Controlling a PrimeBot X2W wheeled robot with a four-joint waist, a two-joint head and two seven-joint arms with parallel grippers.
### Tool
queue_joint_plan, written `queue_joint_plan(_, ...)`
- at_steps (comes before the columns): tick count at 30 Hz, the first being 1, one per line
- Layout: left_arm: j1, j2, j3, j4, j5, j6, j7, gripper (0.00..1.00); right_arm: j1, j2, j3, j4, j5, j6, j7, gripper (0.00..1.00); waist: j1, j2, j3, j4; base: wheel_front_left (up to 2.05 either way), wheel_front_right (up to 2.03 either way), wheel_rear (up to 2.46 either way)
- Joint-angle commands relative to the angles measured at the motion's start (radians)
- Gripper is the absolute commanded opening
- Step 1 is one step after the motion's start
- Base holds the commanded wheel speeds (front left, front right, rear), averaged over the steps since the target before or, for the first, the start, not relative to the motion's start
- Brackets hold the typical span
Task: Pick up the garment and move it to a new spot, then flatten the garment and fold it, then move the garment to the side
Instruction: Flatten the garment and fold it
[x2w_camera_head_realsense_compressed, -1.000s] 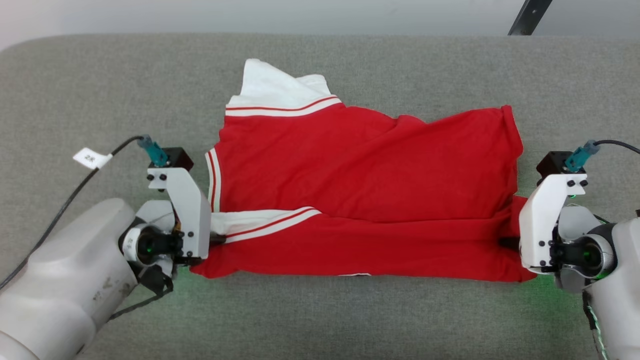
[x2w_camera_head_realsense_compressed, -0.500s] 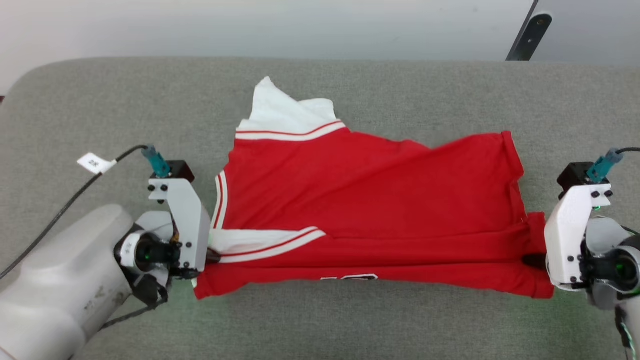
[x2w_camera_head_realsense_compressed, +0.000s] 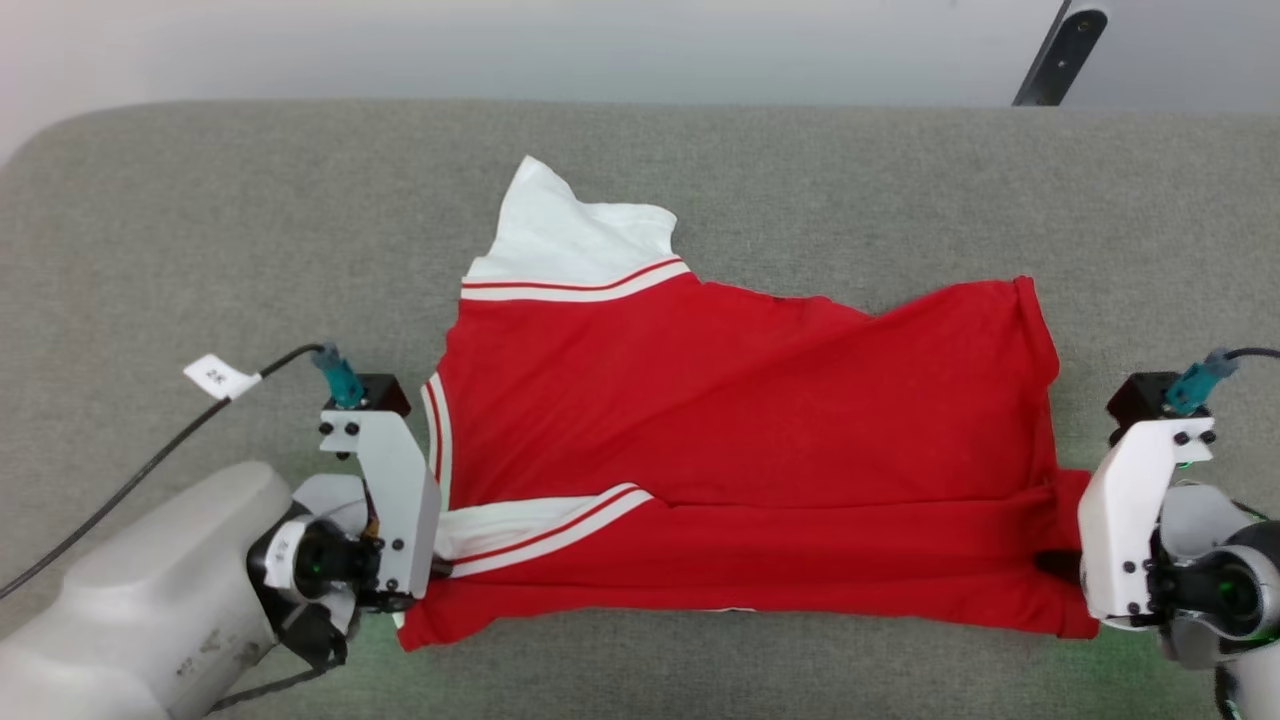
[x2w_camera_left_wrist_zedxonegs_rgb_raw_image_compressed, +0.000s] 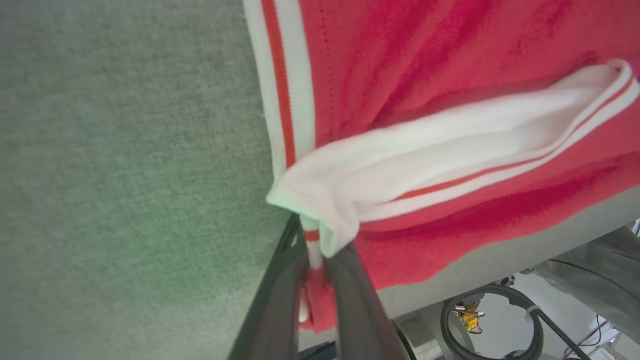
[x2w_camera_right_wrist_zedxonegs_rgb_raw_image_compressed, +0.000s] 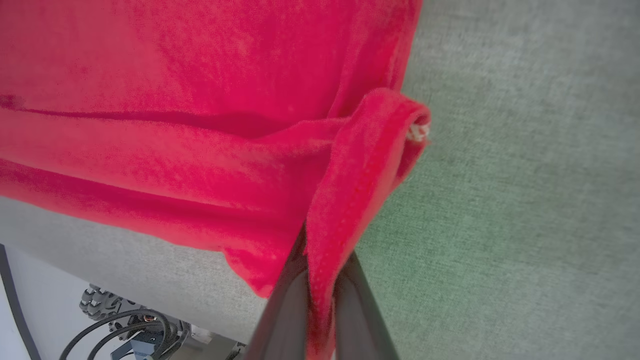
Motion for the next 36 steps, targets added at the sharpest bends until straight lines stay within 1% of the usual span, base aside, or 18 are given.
queue_joint_plan(1,0.029,-0.019,-0.008,0.02,-0.003,-0.002,-0.008,0.0,-0.007,0.013,0.007,0.028,-0.013,-0.001,-0.023,0.0,0.0,-0.0001,0.018,-0.014,0.0,0.0,0.0)
queue_joint_plan(6,0.034,-0.056,-0.02,0.08,0.006,-0.02,-0.012,0.0,-0.04,0.034,0.03,0.111,-0.027,-0.001,-0.069,0.0,0.0,-0.0001,0.028,-0.023,0.0,0.0,0.0)
queue_joint_plan(7,0.022,-0.059,-0.022,0.086,0.016,-0.024,-0.015,0.24,-0.044,0.035,0.035,0.125,-0.027,-0.001,-0.075,0.0,0.0,-0.0001,0.027,-0.023,0.0,0.0,0.0)
queue_joint_plan(9,-0.001,-0.056,-0.017,0.096,0.024,-0.028,-0.009,1.0,-0.049,0.036,0.042,0.153,-0.022,-0.001,-0.088,0.0,0.0,-0.0001,0.021,-0.019,0.0,0.0,0.0)
queue_joint_plan(12,-0.045,-0.019,-0.022,0.094,0.053,-0.027,0.016,1.0,-0.051,0.023,0.048,0.189,-0.027,-0.001,-0.1,0.0,0.0,-0.0001,0.008,-0.01,0.0,0.0,0.0)
queue_joint_plan(14,-0.058,-0.01,-0.02,0.086,0.057,-0.028,0.024,1.0,-0.049,0.021,0.048,0.198,-0.025,-0.001,-0.104,0.0,0.0,-0.0001,0.003,-0.006,0.0,0.0,0.0)
queue_joint_plan(18,-0.093,0.018,-0.011,0.037,0.069,-0.009,0.031,1.0,-0.04,0.02,0.047,0.243,-0.032,-0.002,-0.128,0.0,0.0,-0.0001,-0.016,0.006,0.0,0.0,0.0)
queue_joint_plan(20,-0.086,0.036,-0.004,0.01,0.072,-0.003,0.014,1.0,-0.035,0.02,0.044,0.275,-0.041,-0.002,-0.14,0.0,0.0,-0.0001,-0.025,0.012,0.0,0.0,0.0)
queue_joint_plan(22,-0.068,0.054,0.003,-0.013,0.079,-0.008,-0.022,1.0,-0.036,0.029,0.038,0.307,-0.049,-0.002,-0.159,0.0,0.0,-0.0001,-0.035,0.014,0.0,0.0,0.0)
queue_joint_plan(23,-0.056,0.057,0.01,-0.022,0.077,-0.006,-0.046,1.0,-0.038,0.033,0.037,0.321,-0.053,-0.002,-0.176,0.22,0.0,-0.0001,-0.04,0.015,0.0,0.0,0.0)
queue_joint_plan(24,-0.042,0.056,0.015,-0.029,0.075,-0.004,-0.068,1.0,-0.041,0.034,0.042,0.33,-0.06,-0.002,-0.194,0.8,0.0,-0.0001,-0.047,0.015,0.0,0.0,0.0)
queue_joint_plan(25,-0.029,0.057,0.016,-0.036,0.077,-0.004,-0.086,1.0,-0.041,0.033,0.048,0.345,-0.066,-0.002,-0.204,1.0,0.0,-0.0001,-0.055,0.016,0.0,0.0,0.0)
queue_joint_plan(27,-0.001,0.063,0.023,-0.044,0.08,-0.003,-0.132,1.0,-0.041,0.039,0.049,0.37,-0.067,-0.002,-0.218,1.0,0.0,-0.0001,-0.073,0.013,0.0,0.0,0.0)
queue_joint_plan(30,0.052,0.063,0.038,-0.054,0.07,-0.004,-0.206,1.0,-0.041,0.032,0.046,0.391,-0.065,-0.002,-0.236,1.0,0.0,-0.0001,-0.106,0.009,0.0,0.0,0.0)
queue_joint_plan(32,0.083,0.065,0.049,-0.055,0.074,-0.004,-0.266,1.0,-0.04,0.023,0.042,0.394,-0.065,-0.002,-0.248,1.0,0.0,-0.0001,-0.128,0.005,0.0,0.0,0.0)
queue_joint_plan(36,0.145,0.061,0.06,-0.063,0.078,-0.017,-0.363,1.0,-0.031,0.006,0.042,0.373,-0.053,-0.001,-0.259,1.0,0.0,-0.0001,-0.176,-0.002,0.0,0.0,0.0)
